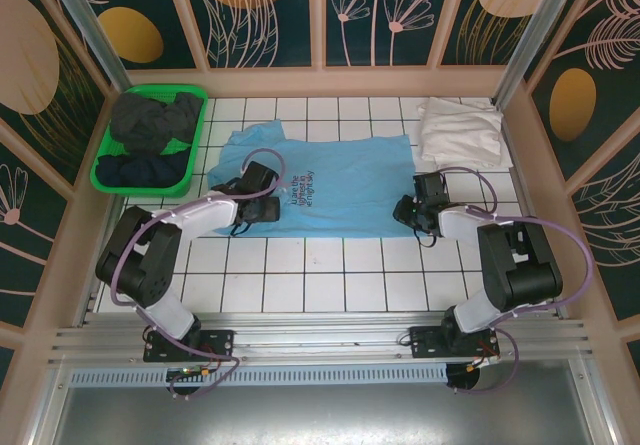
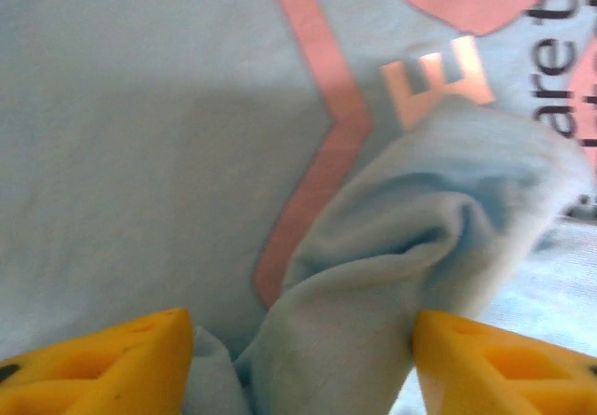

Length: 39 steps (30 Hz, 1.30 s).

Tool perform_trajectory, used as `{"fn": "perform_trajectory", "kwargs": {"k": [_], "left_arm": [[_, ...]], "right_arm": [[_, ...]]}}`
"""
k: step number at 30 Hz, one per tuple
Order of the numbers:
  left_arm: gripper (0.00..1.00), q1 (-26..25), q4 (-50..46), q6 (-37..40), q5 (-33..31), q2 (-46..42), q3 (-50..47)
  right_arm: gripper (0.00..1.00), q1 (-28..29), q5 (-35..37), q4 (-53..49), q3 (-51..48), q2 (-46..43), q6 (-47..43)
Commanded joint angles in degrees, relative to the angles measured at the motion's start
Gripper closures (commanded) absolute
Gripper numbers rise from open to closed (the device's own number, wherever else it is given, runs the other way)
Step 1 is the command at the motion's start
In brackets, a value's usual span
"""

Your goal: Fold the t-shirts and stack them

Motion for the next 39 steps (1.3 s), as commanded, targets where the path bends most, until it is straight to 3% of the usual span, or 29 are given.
{"fn": "perform_trajectory", "kwargs": {"k": [1,5,7,10,13,17,26,31,37,39], "left_arm": [[0.23,0.24,-1.86,-0.50,-7.13,-2.10,1.93],[0.21,0.24,-3.57,0.85,-8.57,0.03,6.15],[0.26,0.29,-3.63,1.16,-8.33,1.03,6.92],[0.44,0.32,-3.57,1.14,-8.34,1.68,7.12],[0.49,0.39,-3.31,1.16,-7.96,1.87,7.10],[0.44,0.99,-3.53,1.60,-8.83,2.79,7.12],[0.47,6.07,-5.15,9.95,-11.04,11.09,15.24],[0.58,6.45,-5.11,14.27,-3.07,14.20,17.27],[0.54,6.65,-6.12,16.47,0.77,15.98,17.96],[0.58,6.96,-6.89,16.70,0.76,17.17,18.91]], "right_arm": [[0.73,-0.18,-0.91,-0.52,-0.28,1.69,-1.10],[0.73,-0.14,-0.48,-0.95,-0.32,1.15,-1.30],[0.73,-0.19,-0.15,-1.04,-0.72,0.82,-1.43],[0.73,-0.36,0.38,-1.56,-1.09,0.50,-1.66],[0.73,-0.53,0.34,-1.72,-1.26,0.24,-1.82],[0.73,-0.61,0.14,-1.59,-1.18,0.02,-2.01],[0.73,-0.58,-1.00,-0.54,-1.73,0.10,-1.64],[0.73,-0.66,-0.48,-0.45,-2.49,-0.17,-1.54],[0.74,-0.97,-0.64,-0.10,-2.76,0.21,-1.63],[0.73,-0.93,-0.89,0.10,-2.76,0.28,-1.55]]}}
